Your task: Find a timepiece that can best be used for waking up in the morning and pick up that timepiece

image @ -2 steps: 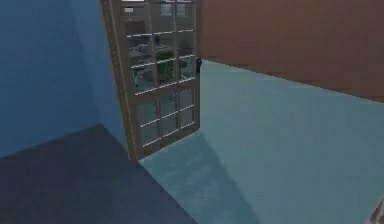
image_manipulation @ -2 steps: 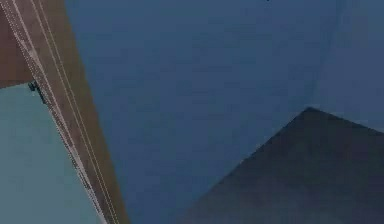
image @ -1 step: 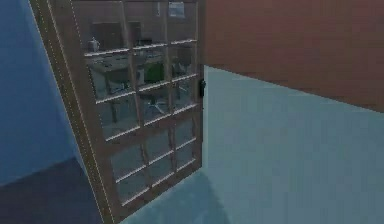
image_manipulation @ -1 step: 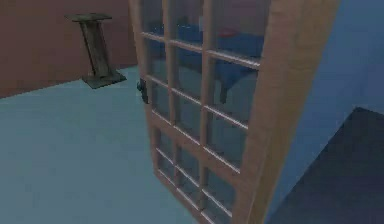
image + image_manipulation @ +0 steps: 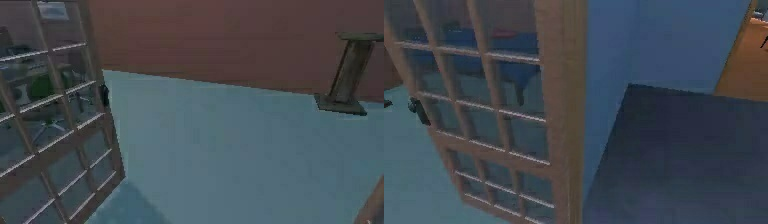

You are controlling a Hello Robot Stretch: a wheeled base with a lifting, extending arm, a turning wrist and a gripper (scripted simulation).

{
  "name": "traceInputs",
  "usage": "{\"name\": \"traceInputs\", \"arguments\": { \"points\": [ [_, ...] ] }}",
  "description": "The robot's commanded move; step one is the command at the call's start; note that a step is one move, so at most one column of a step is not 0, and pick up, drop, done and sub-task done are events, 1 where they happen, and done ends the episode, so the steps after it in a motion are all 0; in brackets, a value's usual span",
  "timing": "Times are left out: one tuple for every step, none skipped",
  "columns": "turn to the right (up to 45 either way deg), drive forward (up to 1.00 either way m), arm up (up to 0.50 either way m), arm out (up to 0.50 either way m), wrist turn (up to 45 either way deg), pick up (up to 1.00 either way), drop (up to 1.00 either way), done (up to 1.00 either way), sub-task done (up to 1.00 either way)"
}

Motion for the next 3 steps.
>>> {"name": "traceInputs", "arguments": {
  "points": [
    [0.0,1.0,0.0,0.0,0.0,0.0,0.0,0.0,0.0],
    [0.0,0.45,0.0,0.0,0.0,0.0,0.0,0.0,0.0],
    [-45.0,0.0,0.0,0.0,0.0,0.0,0.0,0.0,0.0]
  ]
}}
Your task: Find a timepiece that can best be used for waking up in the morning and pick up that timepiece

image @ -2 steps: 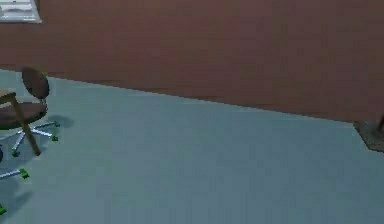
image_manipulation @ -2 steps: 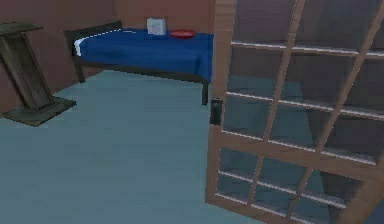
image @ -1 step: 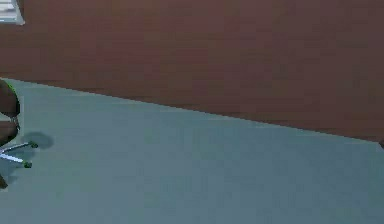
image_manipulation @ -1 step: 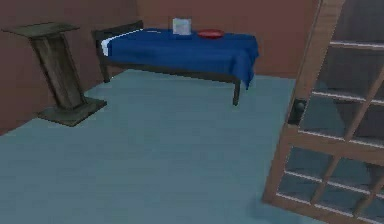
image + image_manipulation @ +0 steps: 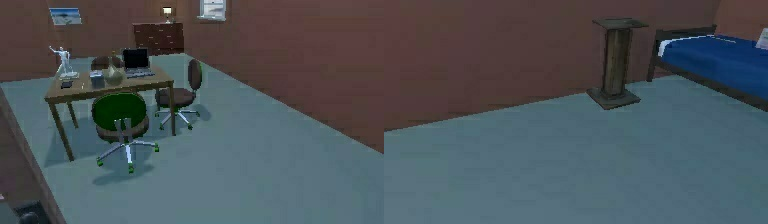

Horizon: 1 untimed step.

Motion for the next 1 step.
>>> {"name": "traceInputs", "arguments": {
  "points": [
    [-3.0,0.0,0.0,0.0,0.0,0.0,0.0,0.0,0.0]
  ]
}}
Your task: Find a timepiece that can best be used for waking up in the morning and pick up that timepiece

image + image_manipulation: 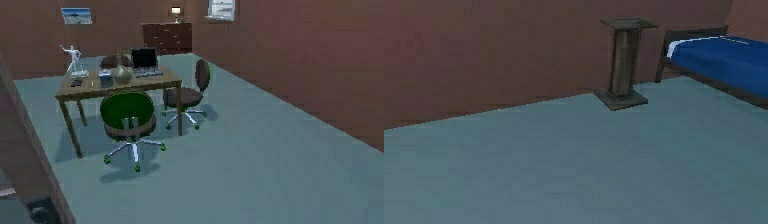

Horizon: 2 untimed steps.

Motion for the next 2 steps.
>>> {"name": "traceInputs", "arguments": {
  "points": [
    [0.0,1.0,0.0,0.0,0.0,0.0,0.0,0.0,0.0],
    [-36.0,0.0,0.0,0.0,0.0,0.0,0.0,0.0,0.0]
  ]
}}
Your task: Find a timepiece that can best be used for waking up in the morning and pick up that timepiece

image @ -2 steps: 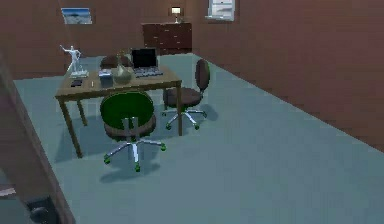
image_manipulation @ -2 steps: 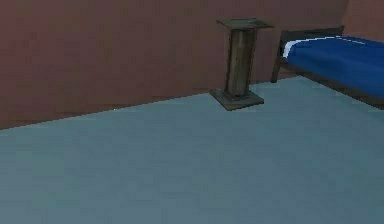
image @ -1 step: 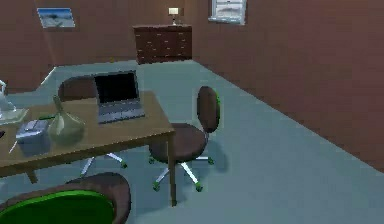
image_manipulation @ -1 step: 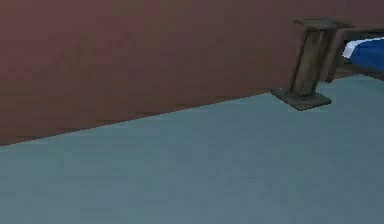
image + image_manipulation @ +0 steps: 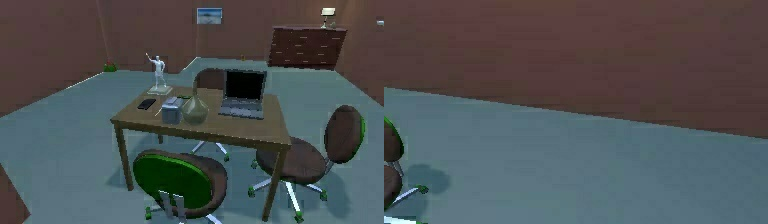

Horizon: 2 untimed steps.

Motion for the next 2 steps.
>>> {"name": "traceInputs", "arguments": {
  "points": [
    [0.0,0.05,0.0,0.0,0.0,0.0,0.0,0.0,0.0],
    [-45.0,0.0,0.0,0.0,0.0,0.0,0.0,0.0,0.0]
  ]
}}
